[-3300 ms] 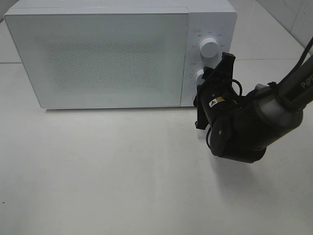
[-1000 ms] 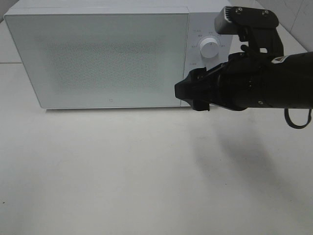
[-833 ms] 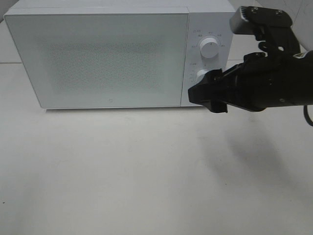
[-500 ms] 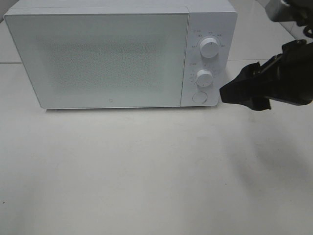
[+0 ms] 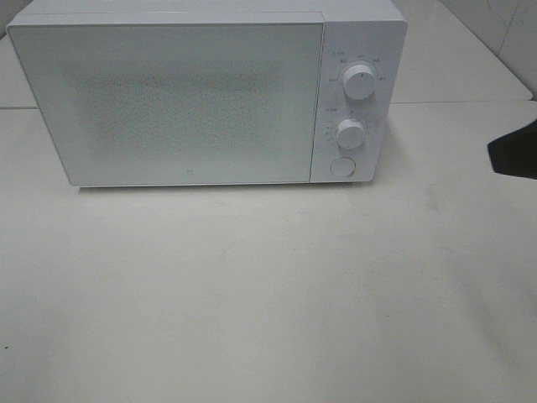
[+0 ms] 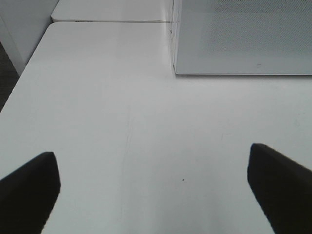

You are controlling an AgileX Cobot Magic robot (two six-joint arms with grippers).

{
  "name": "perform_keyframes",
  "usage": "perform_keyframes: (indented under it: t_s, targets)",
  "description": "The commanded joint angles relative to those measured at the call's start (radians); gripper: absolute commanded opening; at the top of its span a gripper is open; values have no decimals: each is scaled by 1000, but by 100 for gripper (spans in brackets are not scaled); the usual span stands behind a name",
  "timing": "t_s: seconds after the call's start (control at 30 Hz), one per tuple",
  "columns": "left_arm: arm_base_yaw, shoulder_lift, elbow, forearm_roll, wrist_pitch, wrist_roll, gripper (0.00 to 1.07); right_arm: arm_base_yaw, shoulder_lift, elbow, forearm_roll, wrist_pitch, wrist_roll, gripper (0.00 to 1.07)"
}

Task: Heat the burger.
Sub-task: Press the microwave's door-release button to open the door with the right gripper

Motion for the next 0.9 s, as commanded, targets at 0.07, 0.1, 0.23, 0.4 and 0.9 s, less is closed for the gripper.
perform_keyframes:
  t_s: [0.07,0.1,0.23,0.4,0.9]
  targets:
    - [-6,-24,3,-6,-8,-4,98,-5,-194,33,-54,88,33,74]
    - [-6,-24,3,-6,-8,-4,98,-5,-194,33,-54,88,33,74]
    - [-6,-24,3,-6,-8,-4,98,-85,-380,61,-53,162,36,74]
    - [-6,-24,3,-6,-8,-4,98,-169,-524,67,-53,246,29,74]
    - [-6,-23,3,-5,-8,-4,98,-272,-800,156,-95,400,30,74]
